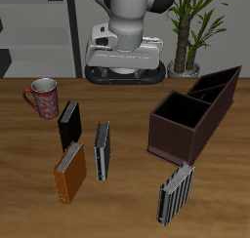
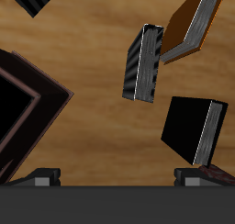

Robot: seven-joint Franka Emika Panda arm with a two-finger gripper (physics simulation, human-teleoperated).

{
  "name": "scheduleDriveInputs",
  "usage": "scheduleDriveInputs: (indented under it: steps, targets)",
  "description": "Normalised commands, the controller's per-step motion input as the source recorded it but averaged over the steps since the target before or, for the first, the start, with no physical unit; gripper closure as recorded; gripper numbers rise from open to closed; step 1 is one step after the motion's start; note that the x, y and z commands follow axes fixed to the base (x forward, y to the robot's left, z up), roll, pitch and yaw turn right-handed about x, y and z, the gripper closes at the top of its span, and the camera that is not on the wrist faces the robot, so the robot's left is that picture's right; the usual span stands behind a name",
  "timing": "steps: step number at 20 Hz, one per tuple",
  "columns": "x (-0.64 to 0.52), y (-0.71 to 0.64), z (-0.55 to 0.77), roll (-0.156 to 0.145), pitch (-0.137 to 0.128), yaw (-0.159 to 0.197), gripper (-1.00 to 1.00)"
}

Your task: Place the right striped book into the left desk caddy's front compartment

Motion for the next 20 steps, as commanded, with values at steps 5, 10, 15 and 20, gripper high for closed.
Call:
scheduleDriveInputs:
  steps: [5, 10, 15, 20]
  targets:
    - [0.24, -0.17, 0.04, -0.015, -0.026, -0.022, -1.0]
    - [0.29, -0.19, -0.01, 0.021, -0.014, 0.012, -1.0]
    - [0.2, -0.21, 0.03, -0.018, -0.034, -0.006, -1.0]
    - [0.25, -0.17, -0.12, -0.005, -0.042, 0.039, -1.0]
